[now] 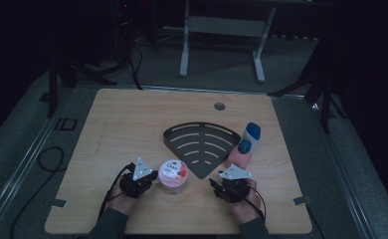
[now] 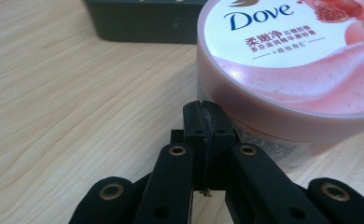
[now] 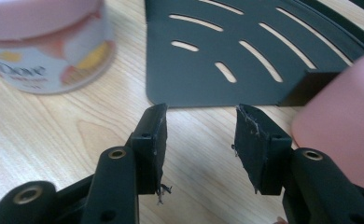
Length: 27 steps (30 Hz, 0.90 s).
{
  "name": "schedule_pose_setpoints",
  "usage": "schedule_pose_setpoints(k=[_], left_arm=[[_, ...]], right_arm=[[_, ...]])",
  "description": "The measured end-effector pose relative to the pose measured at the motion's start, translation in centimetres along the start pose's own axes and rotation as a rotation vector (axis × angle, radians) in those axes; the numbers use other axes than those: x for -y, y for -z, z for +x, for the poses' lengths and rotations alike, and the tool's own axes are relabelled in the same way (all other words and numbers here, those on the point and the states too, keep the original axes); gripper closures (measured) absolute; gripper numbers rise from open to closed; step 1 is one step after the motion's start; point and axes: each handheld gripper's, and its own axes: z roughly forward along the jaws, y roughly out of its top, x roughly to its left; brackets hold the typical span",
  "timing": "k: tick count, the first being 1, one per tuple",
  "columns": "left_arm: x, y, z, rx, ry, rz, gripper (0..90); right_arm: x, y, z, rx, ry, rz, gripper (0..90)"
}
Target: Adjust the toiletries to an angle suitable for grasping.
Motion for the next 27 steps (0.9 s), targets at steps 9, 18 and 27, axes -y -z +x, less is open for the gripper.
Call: schedule_pose_setpoints(k=[9,18,27], left_arm=[[-0.4,-0.6,-1.0,0.068,-0.042,-0.007,89.3],[0.3,-0.5,-0.2,0.106,-0.02,0.001,70.8],[0.8,-0.3,0.5,0.159,-0.012,-0.014,48.0]], right_arm=[[-0.2,-0.5,0.5,-0.042,0.052,0.009,53.6],[-0.3,-0.5,0.7,-0.055,0.085,0.017,50.5],[-0.3,-0.4,0.6,-0.073,0.104,0.017,49.4]])
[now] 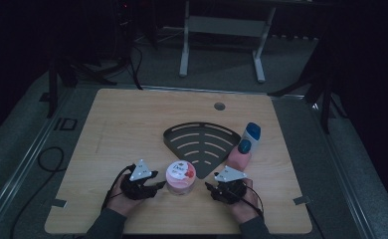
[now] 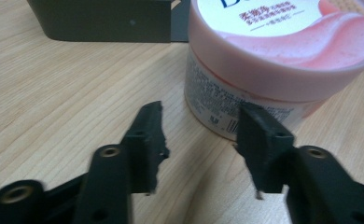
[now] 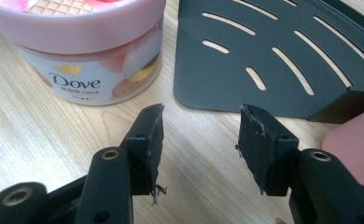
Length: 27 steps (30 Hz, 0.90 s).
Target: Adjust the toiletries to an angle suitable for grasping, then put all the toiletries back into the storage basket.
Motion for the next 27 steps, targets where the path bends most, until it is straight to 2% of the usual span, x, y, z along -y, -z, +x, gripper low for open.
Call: schedule_pose_setpoints(k=[6,9,17,27], left_arm=[[0.1,0.1,-0.5,0.024,-0.024,-0.008,37.4],[0.0,0.0,-0.9,0.046,-0.044,-0.007,35.3],[-0.1,-0.3,-1.2,0.063,-0.055,-0.007,31.9],[-0.5,-0.9,-1.8,0.096,-0.076,0.003,26.3]], right_arm=[[-0.1,0.0,0.0,-0.009,0.0,0.005,45.3],[-0.2,-0.1,0.1,-0.028,0.01,0.003,43.7],[-0.5,-0.2,0.6,-0.082,0.03,0.004,42.4],[-1.0,-1.0,0.9,-0.138,0.023,-0.003,37.1]])
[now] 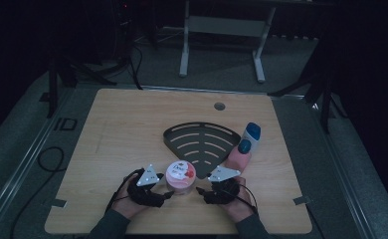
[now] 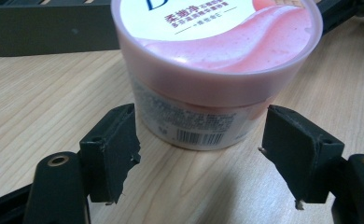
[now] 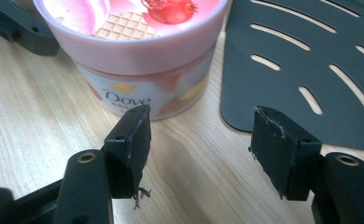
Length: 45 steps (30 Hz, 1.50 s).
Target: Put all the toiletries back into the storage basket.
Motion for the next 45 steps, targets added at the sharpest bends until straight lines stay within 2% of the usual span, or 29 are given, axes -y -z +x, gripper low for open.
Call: schedule_pose_setpoints(k=[9,18,25,28,34,39,45], left_arm=[[-0.3,-0.4,-0.1,0.035,-0.017,-0.003,19.8],[-0.5,-0.7,0.0,0.029,-0.031,-0.005,17.3],[-0.7,-0.5,0.3,0.043,-0.046,-0.024,17.2],[-0.9,-0.4,0.7,0.065,-0.045,-0.038,17.4],[-1.0,-0.5,1.0,0.075,-0.073,-0.029,16.6],[-1.3,-0.8,1.2,0.086,-0.094,-0.019,13.7],[-1.5,-1.0,1.4,0.096,-0.104,-0.012,11.9]], right_arm=[[-0.4,-0.6,0.4,-0.063,0.017,-0.023,32.9],[-0.9,-1.2,0.7,-0.108,0.057,-0.032,31.8],[-1.0,-1.5,0.3,-0.18,0.069,-0.072,31.0],[-1.2,-1.6,-0.1,-0.202,0.082,-0.075,29.6],[-1.4,-1.7,-0.6,-0.226,0.117,-0.082,27.4],[-1.4,-2.1,-1.1,-0.264,0.111,-0.091,25.0],[-1.4,-2.3,-1.2,-0.275,0.124,-0.103,22.2]])
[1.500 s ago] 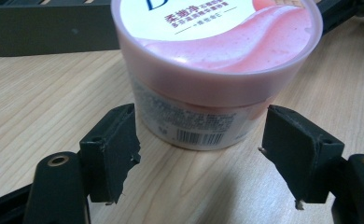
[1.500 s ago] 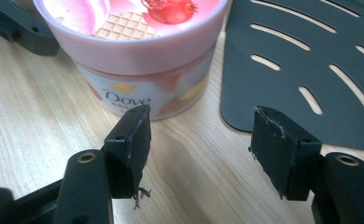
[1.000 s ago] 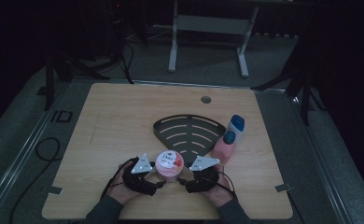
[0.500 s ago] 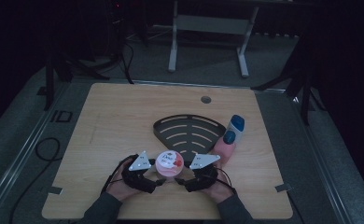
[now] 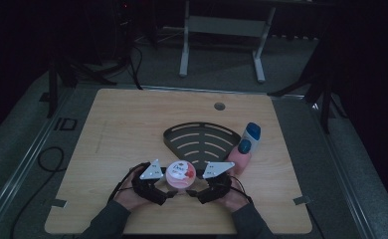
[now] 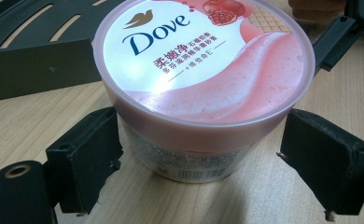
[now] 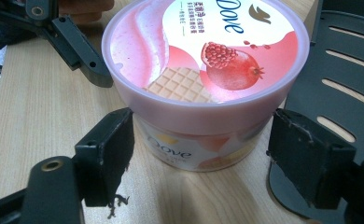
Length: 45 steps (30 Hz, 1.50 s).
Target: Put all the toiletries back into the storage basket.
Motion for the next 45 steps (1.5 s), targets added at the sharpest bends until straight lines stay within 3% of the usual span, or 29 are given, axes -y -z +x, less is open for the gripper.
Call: schedule_pose_setpoints(k=[6,17,28,37,45], left_arm=[[-0.1,0.0,-0.1,-0.012,-0.022,0.011,13.5],[-0.3,0.0,-0.4,-0.014,-0.023,0.019,13.7],[-0.8,0.3,-0.9,-0.031,-0.04,0.017,13.7],[-2.1,1.3,-0.3,-0.052,-0.045,-0.014,13.7],[-3.3,1.4,0.4,-0.053,-0.061,-0.002,13.7]], right_arm=[[0.0,0.0,-0.2,-0.014,0.002,-0.001,22.0],[-0.1,0.2,0.2,0.004,0.038,0.005,20.7],[-0.2,0.5,0.3,0.009,0.04,0.0,20.1],[-2.2,1.5,-0.1,0.026,0.084,0.005,20.0],[-2.9,1.8,-0.8,0.034,0.071,-0.005,19.8]])
